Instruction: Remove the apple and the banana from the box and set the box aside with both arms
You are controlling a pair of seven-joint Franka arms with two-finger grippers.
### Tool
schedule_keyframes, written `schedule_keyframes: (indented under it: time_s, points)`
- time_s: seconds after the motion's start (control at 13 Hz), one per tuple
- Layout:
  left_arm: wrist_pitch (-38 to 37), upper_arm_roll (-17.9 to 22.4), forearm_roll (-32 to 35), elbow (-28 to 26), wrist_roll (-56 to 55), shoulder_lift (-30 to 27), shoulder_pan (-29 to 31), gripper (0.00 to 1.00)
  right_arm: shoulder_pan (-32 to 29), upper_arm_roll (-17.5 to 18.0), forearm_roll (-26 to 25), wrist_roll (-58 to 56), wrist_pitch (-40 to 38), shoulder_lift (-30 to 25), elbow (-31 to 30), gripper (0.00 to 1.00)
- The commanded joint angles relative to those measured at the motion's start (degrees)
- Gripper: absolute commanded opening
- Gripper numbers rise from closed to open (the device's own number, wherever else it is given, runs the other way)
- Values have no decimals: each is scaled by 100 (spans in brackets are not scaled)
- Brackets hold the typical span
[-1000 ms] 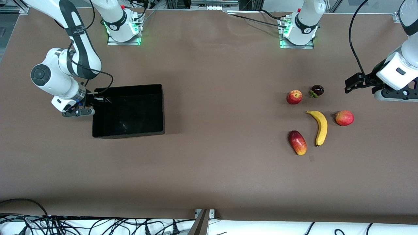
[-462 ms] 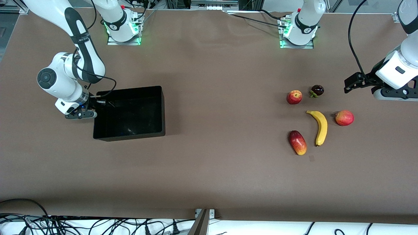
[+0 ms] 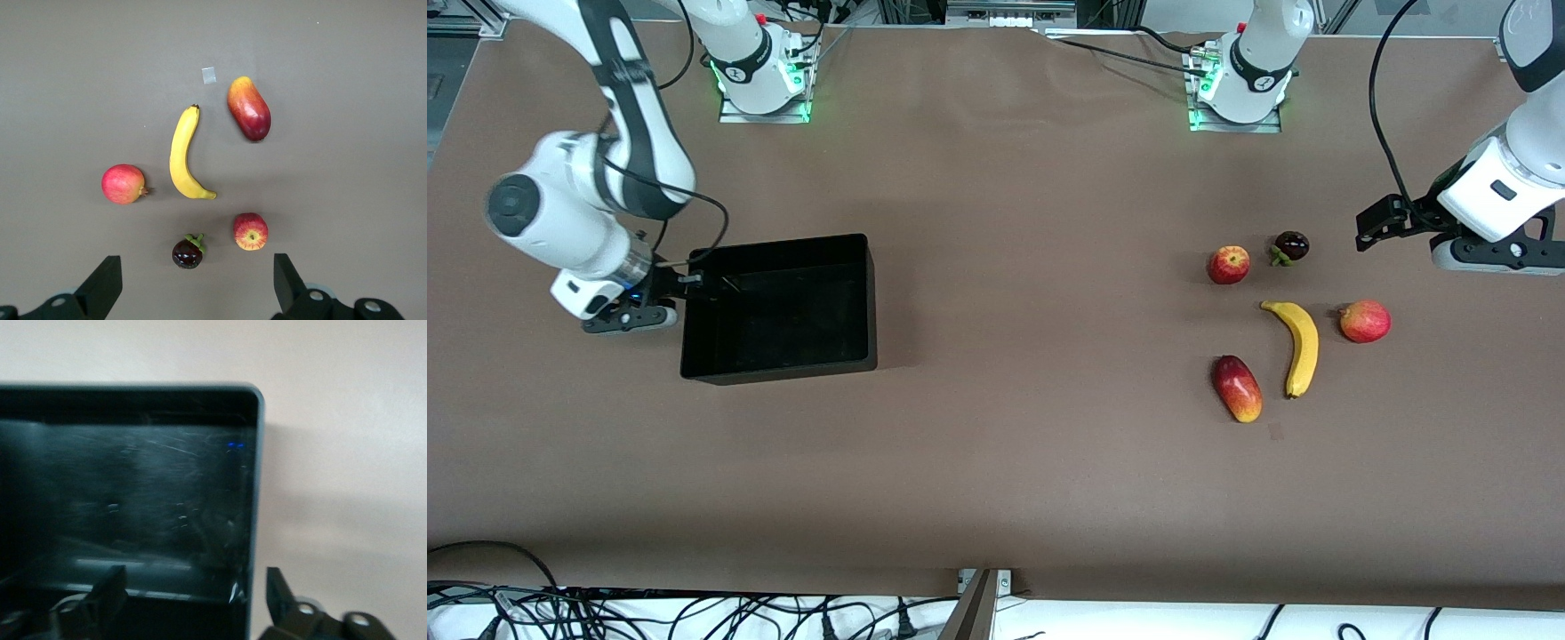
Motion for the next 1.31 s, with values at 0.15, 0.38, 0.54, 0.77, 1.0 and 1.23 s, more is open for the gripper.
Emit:
schedule_keyframes:
  time_s: [0.15,0.38,0.54,0.77,1.0,1.23]
  points:
    - [-94,-123,69,20,-27,-89,14,100,236,21,-386,952,-2499,-586,1708,100]
    - [-207,-123,69,142,-45,-90,23,100,289,197,-799,980,-2934,-1157,1860,100]
    - [-190,-114,69,160,-62,-46,23,100,289,267,-878,884,-3022,-1221,1973,100]
    - [-173,-105,69,169,-71,-19,23,100,-497,1151,-1116,840,-3049,-1001,2343,100]
    - [-208,-123,78,160,-71,-45,23,100,-1404,2084,-1081,936,-3268,-1044,2343,100]
    - [-216,-114,69,160,-71,-37,23,100,-2031,2755,-1099,1138,-3418,-1089,2343,100]
